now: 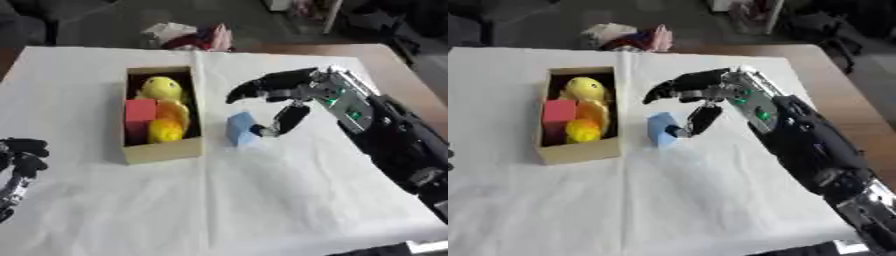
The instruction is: Pick up objects on the table and place them in the box.
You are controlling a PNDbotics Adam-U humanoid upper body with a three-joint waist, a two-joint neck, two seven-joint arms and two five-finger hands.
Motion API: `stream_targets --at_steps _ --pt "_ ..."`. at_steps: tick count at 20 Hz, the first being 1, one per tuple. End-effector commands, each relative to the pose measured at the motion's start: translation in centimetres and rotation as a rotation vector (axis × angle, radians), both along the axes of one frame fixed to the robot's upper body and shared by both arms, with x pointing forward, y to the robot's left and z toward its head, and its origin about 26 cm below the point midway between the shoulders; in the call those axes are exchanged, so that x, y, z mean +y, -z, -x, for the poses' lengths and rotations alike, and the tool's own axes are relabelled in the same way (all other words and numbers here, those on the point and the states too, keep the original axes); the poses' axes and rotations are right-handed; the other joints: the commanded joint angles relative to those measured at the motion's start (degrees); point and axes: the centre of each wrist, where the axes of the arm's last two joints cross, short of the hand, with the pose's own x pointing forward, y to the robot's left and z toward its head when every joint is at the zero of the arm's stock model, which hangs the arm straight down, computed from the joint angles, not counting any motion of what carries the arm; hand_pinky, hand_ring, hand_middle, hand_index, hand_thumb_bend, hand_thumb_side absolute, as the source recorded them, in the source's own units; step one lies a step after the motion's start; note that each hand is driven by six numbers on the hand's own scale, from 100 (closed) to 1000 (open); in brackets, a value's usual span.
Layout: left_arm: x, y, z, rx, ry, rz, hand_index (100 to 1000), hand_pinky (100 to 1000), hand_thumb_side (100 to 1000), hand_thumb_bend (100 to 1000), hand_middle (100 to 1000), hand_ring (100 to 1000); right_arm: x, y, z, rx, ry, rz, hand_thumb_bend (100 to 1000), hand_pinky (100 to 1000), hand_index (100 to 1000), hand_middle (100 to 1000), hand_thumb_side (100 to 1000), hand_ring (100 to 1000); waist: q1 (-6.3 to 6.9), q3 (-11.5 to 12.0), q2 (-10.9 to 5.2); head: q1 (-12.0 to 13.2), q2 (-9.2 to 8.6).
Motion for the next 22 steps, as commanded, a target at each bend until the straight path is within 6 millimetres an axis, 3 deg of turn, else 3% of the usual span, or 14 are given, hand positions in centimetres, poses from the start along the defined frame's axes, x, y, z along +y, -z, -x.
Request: stream_targets --at_steps 1,9,11,18,22 --pt "0.4 -0.7 0.0 -0.022 -0.002 -0.014 772 780 647 100 630 614 0.0 -0.3 -0.7 0.034 -0.188 0.238 225 914 1000 975 400 970 0.37 0.05 -0.86 -0.12 0.27" --pt "0.3 -0.7 0.0 -0.02 0.003 -0.011 773 780 646 100 631 614 0.7 1.7 -1.8 0.033 -0.185 0.32 237 912 994 945 406 951 0.74 -0.03 -0.92 -0.35 0.27" --pt "0.3 -0.7 0.0 -0.019 0.003 -0.01 772 780 646 100 631 614 0.5 2.0 -2.1 0.027 -0.17 0.324 225 905 980 886 371 931 0.84 -0.03 -0.92 -0.37 0.27" --pt "0.3 -0.6 0.0 -0.017 0.001 -0.008 772 780 646 100 631 615 0.5 1.2 -2.5 -0.139 -0.117 0.182 160 845 901 591 100 796 0.92 -0.16 -0.94 -0.28 0.27" --pt "0.2 -0.6 0.0 -0.017 0.003 -0.006 772 780 646 100 631 615 0.8 -0.1 -2.6 -0.235 -0.099 0.098 156 839 891 565 100 781 0.94 -0.16 -0.97 -0.25 0.27"
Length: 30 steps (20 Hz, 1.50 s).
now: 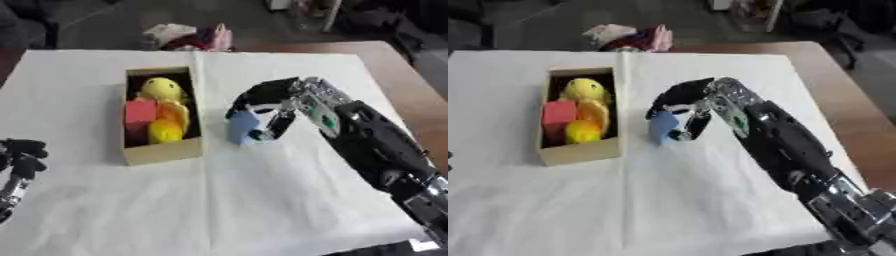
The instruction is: Pick up objects on the table and place them in the box.
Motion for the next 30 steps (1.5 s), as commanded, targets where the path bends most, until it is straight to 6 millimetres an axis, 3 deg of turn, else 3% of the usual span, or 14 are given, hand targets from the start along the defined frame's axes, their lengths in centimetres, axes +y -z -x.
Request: stream_targets --at_steps 1,5,10,15,18,23,26,28,30 --pt "0.2 -0.6 0.0 -0.018 0.002 -0.006 772 780 646 100 631 615 0.0 -2.7 -0.4 -0.088 -0.026 -0.018 167 836 879 545 100 766 0.31 -0.02 -0.89 0.02 0.27" --pt "0.1 -0.5 0.0 -0.013 0.006 -0.002 772 779 647 100 631 615 2.0 -6.6 -1.9 -0.193 -0.019 -0.108 167 835 873 543 100 761 0.54 0.3 -1.06 -0.3 0.27" --pt "-0.2 -0.5 0.0 -0.012 0.02 0.006 772 779 647 100 631 615 5.4 -8.0 -3.9 -0.196 -0.006 -0.151 138 833 874 538 100 751 1.07 1.21 -1.03 -1.08 0.27" --pt "-0.6 -0.7 -0.1 -0.015 0.04 0.01 772 779 648 100 631 616 8.4 -7.3 -5.1 -0.171 0.013 -0.152 117 834 884 570 100 752 1.22 2.6 -0.58 -2.13 0.2" --pt "-0.9 -0.9 -0.2 -0.02 0.052 0.014 772 779 648 100 632 616 9.5 -6.3 -5.6 -0.161 0.057 -0.155 102 832 896 655 100 757 1.27 3.54 -0.34 -2.96 -0.05" --pt "-0.9 -1.0 -0.2 -0.02 0.056 0.016 772 779 648 100 631 616 10.4 -4.5 -5.9 -0.213 0.182 -0.155 163 836 948 800 113 794 1.31 4.41 -0.26 -3.65 -0.06" --pt "-0.9 -1.0 -0.2 -0.019 0.054 0.016 772 779 649 100 631 616 10.1 -4.3 -5.9 -0.282 0.219 -0.168 299 849 975 888 454 839 1.18 4.36 -0.31 -3.52 -0.13" --pt "-0.9 -1.0 -0.3 -0.019 0.051 0.016 772 779 649 100 631 617 9.8 -4.6 -5.9 -0.333 0.232 -0.17 359 859 985 934 546 867 1.02 4.3 -0.34 -3.34 -0.18" --pt "-0.8 -0.9 -0.3 -0.02 0.046 0.016 772 779 648 100 631 617 9.4 -5.3 -5.9 -0.372 0.225 -0.166 373 878 997 974 569 901 0.85 4.02 -0.38 -3.07 -0.22"
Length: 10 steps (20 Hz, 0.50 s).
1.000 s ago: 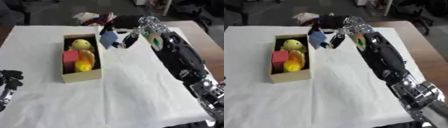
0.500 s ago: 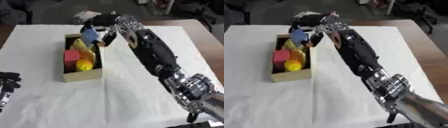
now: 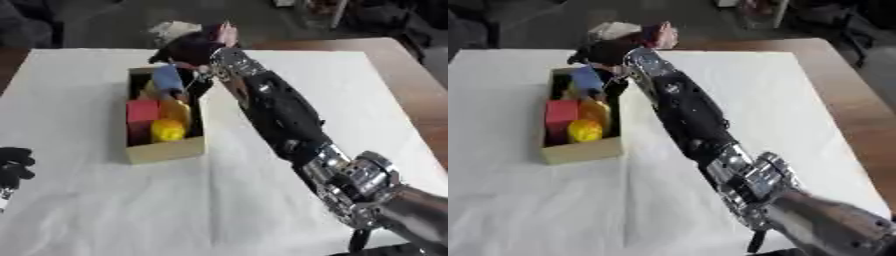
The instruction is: Pick up objects on the table and place them in the box.
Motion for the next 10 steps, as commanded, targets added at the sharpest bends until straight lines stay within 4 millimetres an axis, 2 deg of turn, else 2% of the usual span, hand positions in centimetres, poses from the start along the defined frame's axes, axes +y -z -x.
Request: stream_targets --at_steps 1,3,6,8,9,10 --pt "0.0 -0.7 -0.1 -0.026 0.001 -0.002 772 779 649 100 631 617 -1.0 -2.8 -0.1 -0.109 -0.004 0.012 360 883 1000 982 563 908 0.16 -0.41 -0.78 0.47 -0.2" --pt "0.2 -0.7 0.0 -0.026 -0.005 -0.003 772 779 650 100 631 617 -2.0 -4.2 0.3 -0.149 -0.037 -0.013 332 888 1000 987 527 911 0.0 -0.85 -0.82 0.96 -0.06" --pt "0.4 -0.5 0.0 -0.024 -0.019 -0.002 771 780 653 100 631 617 -4.0 -6.3 1.4 -0.194 -0.095 -0.093 192 887 1000 978 446 897 -0.35 -1.65 -0.88 1.71 0.09" --pt "0.5 -0.4 0.0 -0.02 -0.028 0.002 771 780 654 100 630 617 -5.8 -6.8 2.6 -0.182 -0.134 -0.167 100 874 992 954 370 867 -0.52 -2.39 -1.1 2.32 0.23" --pt "0.5 -0.3 0.1 -0.02 -0.031 0.004 771 779 654 100 629 617 -6.8 -6.8 3.5 -0.174 -0.154 -0.23 100 865 986 926 304 841 -0.64 -2.79 -1.17 2.71 0.26" --pt "0.6 -0.3 0.1 -0.021 -0.033 0.006 771 779 654 100 629 617 -7.7 -6.7 4.4 -0.167 -0.173 -0.294 100 865 986 926 304 841 -0.74 -3.03 -1.22 3.02 0.27"
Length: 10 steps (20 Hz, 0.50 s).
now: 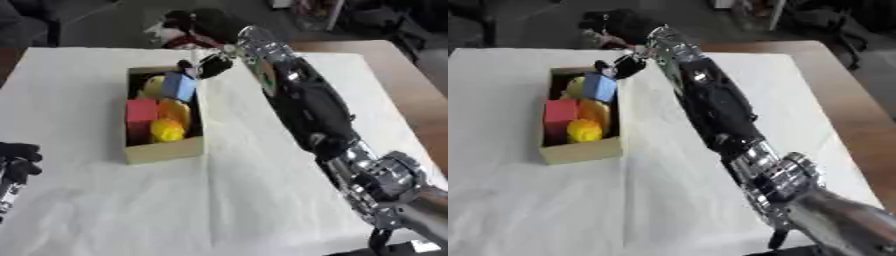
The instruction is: Pick up objects on the table and place them in the box.
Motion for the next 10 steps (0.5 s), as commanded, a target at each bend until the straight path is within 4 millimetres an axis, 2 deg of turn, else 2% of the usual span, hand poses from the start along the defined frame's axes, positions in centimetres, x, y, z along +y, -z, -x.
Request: stream_targets --at_steps 1,3,5,7,10 --pt "0.3 -0.5 0.0 -0.025 -0.017 0.003 770 779 652 100 628 617 -2.7 -2.5 2.6 -0.04 -0.079 -0.173 100 850 979 879 278 797 0.07 -0.53 -0.93 1.42 0.26" --pt "0.4 -0.5 0.1 -0.03 -0.029 0.012 769 779 649 100 626 617 -4.1 -0.9 4.9 -0.003 -0.116 -0.362 100 821 961 813 297 736 0.01 -1.28 -0.96 2.76 0.27" --pt "0.5 -0.6 0.2 -0.036 -0.039 0.019 769 779 649 100 625 617 -5.2 1.2 7.5 0.051 -0.134 -0.584 100 794 947 764 393 687 -0.12 -2.02 -0.85 3.73 0.28" --pt "0.6 -0.7 0.2 -0.046 -0.047 0.027 767 778 644 100 624 616 -5.9 3.3 9.9 0.12 -0.145 -0.776 100 783 943 745 462 667 -0.25 -2.61 -0.58 4.37 0.28" --pt "0.6 -0.6 0.3 -0.051 -0.063 0.049 766 778 651 100 623 616 -6.7 6.1 12.9 0.226 -0.135 -0.948 100 770 944 739 597 644 -0.4 -3.46 -0.46 5.09 0.28"
